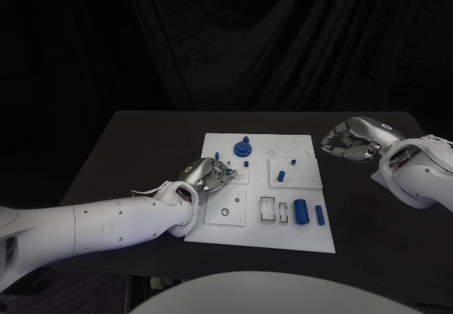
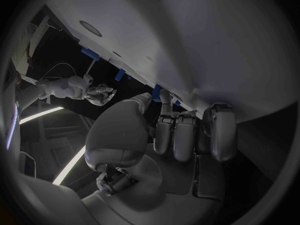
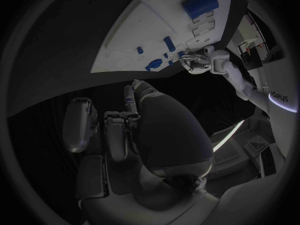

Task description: Assemble the parts on the task board

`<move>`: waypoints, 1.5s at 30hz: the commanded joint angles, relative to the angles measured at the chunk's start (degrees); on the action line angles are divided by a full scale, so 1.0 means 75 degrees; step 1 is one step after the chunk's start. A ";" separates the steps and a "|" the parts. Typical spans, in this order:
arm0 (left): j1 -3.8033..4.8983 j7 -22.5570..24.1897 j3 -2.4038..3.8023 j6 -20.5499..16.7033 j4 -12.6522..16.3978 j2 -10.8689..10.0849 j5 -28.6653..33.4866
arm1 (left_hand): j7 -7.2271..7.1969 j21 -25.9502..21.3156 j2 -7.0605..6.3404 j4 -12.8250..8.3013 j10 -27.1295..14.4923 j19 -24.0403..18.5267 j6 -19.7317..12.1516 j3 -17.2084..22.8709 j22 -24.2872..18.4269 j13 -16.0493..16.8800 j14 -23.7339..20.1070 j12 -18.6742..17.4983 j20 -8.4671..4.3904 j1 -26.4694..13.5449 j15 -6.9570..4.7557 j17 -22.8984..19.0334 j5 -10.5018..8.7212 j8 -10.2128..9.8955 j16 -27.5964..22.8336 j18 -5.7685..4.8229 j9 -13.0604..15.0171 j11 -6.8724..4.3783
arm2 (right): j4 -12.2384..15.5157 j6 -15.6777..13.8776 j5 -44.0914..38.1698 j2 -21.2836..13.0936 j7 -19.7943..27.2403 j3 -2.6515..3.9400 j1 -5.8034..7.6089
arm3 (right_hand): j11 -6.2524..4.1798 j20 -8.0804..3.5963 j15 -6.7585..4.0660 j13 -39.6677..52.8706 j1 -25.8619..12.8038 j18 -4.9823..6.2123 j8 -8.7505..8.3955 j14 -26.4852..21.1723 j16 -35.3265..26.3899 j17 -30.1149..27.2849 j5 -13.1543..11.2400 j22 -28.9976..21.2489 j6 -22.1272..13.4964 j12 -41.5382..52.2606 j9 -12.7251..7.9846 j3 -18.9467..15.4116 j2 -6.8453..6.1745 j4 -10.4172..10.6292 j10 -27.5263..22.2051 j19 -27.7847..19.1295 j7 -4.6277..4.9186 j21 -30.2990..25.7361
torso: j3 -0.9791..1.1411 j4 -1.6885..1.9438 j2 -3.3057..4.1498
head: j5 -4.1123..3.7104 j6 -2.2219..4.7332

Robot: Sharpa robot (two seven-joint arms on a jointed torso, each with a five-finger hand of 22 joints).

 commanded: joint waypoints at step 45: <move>-0.0066 0.0170 -0.0028 0.0256 -0.0024 0.0058 0.0042 | -0.0197 0.0124 0.1462 -0.0003 0.0812 0.0086 0.0536 -0.1075 0.1535 0.2011 0.0821 -0.0033 -0.0098 -0.1332 -0.0098 0.2011 0.0777 0.0531 0.0019 0.0012 0.0154 -0.0127 | 0.0021 0.0014 -0.0021 -0.0027 -0.0118 0.0005 -0.0023 | 0.0021 -0.0007 0.0025 0.1954 0.0046 0.0079 -0.0023 0.0800 0.0022 0.2013 0.0044 0.1349 -0.0012 -0.0030 -0.0017 0.0003 0.0042 -0.0005 0.0753 -0.0057 0.0040 -0.0048 | 0.0000 0.0000 0.0006 | -0.0007 -0.0002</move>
